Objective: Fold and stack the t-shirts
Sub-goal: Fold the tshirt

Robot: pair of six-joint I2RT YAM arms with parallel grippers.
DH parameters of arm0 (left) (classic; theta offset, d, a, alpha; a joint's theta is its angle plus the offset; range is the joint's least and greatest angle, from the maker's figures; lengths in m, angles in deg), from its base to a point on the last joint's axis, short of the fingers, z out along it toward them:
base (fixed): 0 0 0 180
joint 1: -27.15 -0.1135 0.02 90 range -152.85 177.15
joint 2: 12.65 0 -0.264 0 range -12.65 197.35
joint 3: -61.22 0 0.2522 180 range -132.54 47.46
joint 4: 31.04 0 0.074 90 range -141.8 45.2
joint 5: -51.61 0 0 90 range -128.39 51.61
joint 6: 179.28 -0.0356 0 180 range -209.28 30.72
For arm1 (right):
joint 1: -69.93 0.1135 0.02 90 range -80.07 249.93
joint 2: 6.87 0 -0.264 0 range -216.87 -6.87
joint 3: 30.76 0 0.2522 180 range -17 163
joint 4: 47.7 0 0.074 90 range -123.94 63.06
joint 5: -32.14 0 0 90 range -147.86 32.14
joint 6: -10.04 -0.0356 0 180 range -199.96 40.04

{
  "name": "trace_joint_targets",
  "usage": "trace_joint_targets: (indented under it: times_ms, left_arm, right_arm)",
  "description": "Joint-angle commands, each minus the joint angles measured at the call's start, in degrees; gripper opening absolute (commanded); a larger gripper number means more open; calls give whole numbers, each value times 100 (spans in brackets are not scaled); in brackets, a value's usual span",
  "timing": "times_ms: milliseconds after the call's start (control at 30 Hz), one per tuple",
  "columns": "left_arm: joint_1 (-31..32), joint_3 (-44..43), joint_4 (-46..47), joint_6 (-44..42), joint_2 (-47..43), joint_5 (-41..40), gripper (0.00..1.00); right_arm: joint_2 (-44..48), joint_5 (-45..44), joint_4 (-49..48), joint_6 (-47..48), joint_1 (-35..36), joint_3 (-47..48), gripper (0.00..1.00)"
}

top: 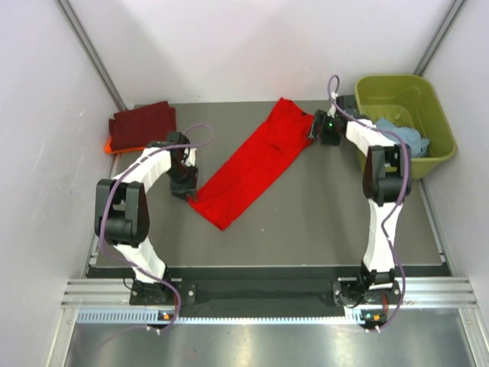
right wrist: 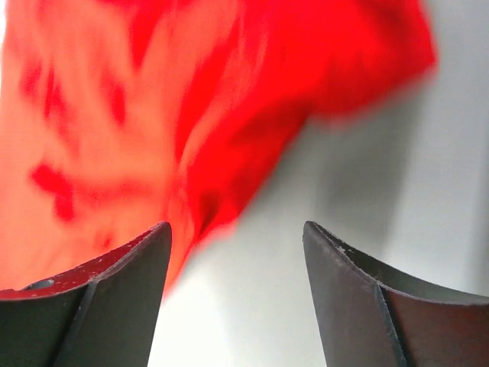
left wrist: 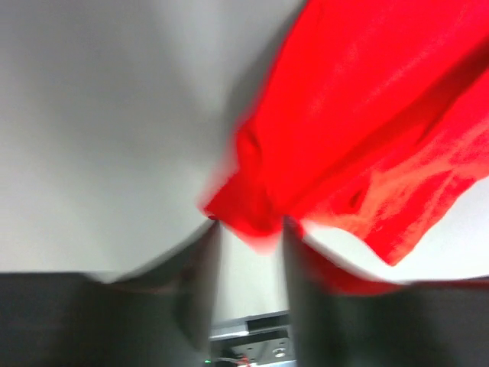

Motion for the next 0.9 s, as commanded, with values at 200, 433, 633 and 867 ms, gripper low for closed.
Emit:
trace_joint_targets:
  times_ms: [200,433,633,867]
  left_arm:
    - [-100,192,-193,-154,-664,-794,62]
    - [-100,-412,-87,-172,222,-549,59]
    - [-135,-1335,-297,-75,1189,-531,56]
    - [-364,-1856,-422,57,1893,-241,53]
  right_arm:
    - [2107,916,-203,-1102,497,-2018,69]
    - [1809,2103,-1047,-2386,1586,-2828,66]
    - [1483,2402,-1671,-2878,2026,-3056,65]
    - [1694,2525,-2260,-3256,3046,-3522,64]
